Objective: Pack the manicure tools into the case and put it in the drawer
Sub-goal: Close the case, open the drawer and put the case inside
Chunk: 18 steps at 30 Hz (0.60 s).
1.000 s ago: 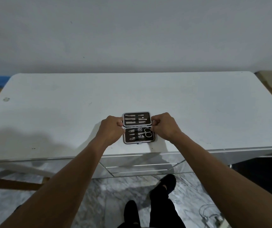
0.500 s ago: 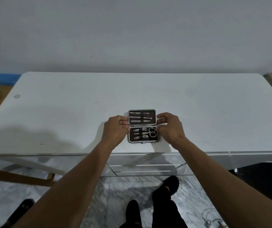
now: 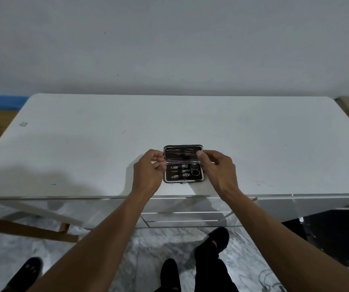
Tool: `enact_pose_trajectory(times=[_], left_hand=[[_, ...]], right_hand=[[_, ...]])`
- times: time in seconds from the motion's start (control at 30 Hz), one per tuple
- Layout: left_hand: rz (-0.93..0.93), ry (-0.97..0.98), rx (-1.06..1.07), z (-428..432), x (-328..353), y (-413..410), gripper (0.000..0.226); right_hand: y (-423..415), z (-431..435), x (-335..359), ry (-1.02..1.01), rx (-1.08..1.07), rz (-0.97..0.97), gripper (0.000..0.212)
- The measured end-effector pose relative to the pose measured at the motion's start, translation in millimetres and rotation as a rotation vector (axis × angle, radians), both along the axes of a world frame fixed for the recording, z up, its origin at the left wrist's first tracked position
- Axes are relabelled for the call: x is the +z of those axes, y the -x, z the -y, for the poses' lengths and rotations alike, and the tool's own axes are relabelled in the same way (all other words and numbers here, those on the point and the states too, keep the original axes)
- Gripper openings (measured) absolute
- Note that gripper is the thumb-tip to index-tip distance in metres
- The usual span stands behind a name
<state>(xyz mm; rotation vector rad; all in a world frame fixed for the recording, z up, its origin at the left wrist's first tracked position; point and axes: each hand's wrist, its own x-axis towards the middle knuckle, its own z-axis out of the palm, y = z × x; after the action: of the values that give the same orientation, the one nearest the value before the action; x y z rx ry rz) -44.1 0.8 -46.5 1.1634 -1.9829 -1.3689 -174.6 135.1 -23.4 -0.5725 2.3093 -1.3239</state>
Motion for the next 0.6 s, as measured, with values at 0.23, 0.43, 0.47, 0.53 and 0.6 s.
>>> enact_pose_trajectory(times=[0.23,0.43,0.47,0.53,0.6], left_hand=[[-0.071,-0.069,0.034,-9,3,-6,0.020],[-0.027,-0.070,0.040,-10,13,-9,0.012],[-0.013,-0.062,0.018,-10,14,-11,0.012],[0.017,-0.034,-0.031,-9,13,-15,0.020],[0.047,-0.004,-0.076,-8,10,-19,0.027]], right_hand=[[-3,-3,-3,0.029,-0.093,0.054,0.048],[-6,-11,3,0.028,-0.002,0.060,0.029],[-5,-13,3,0.014,0.027,0.047,0.028],[-6,-17,1,-0.022,0.077,0.007,0.028],[-8,-19,-1,-0.048,0.115,-0.033,0.029]])
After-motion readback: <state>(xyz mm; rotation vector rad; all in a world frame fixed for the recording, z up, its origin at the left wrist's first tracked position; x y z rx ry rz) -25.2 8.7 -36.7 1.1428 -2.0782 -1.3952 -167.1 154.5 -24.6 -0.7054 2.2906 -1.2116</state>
